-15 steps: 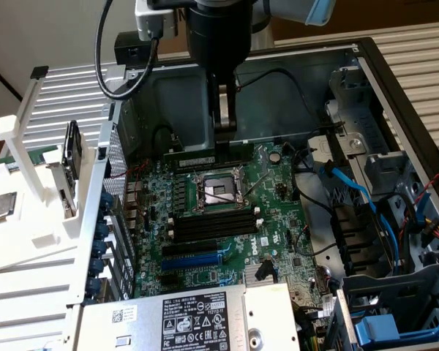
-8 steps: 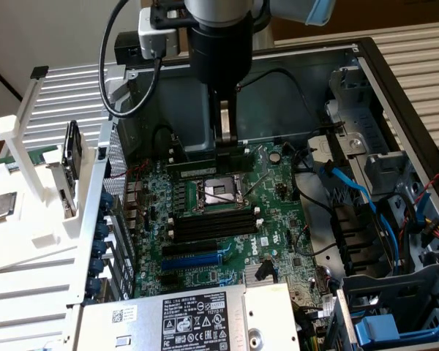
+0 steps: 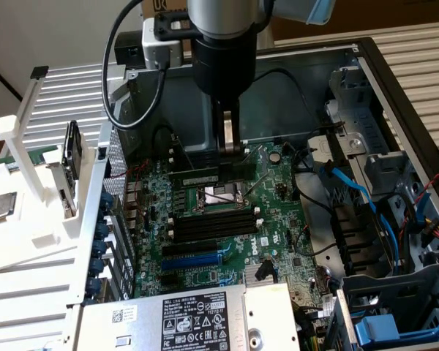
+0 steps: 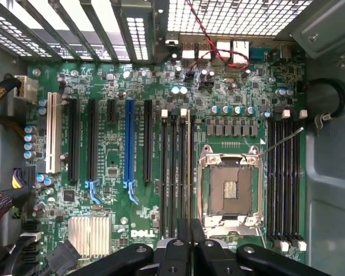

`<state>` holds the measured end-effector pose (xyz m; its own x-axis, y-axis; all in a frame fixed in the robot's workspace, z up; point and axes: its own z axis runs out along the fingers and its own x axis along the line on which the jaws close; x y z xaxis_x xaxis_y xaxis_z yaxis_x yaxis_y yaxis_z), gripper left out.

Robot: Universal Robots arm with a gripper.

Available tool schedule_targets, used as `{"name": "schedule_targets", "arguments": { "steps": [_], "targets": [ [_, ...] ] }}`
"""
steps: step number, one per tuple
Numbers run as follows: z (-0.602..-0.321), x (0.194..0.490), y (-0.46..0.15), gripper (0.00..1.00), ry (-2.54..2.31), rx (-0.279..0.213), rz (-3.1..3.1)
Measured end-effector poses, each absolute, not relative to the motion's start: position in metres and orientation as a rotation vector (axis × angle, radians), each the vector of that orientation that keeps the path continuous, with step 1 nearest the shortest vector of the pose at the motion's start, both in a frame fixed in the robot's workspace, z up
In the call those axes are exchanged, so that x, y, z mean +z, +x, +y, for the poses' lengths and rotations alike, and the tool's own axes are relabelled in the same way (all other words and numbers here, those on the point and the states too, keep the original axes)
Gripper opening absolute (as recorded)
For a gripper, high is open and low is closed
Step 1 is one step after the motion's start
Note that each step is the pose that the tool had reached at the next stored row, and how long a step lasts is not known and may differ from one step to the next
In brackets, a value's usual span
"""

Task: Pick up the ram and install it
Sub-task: 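Press down the ram until it locks into place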

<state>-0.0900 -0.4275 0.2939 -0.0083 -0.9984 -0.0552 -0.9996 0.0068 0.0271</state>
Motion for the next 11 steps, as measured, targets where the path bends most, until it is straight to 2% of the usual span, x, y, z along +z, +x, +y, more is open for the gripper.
{"name": "schedule_targets", "arguments": {
  "steps": [11],
  "targets": [
    [-0.434,0.273,-0.090,0.12,-2.198,0.091,2.214]
  ]
}}
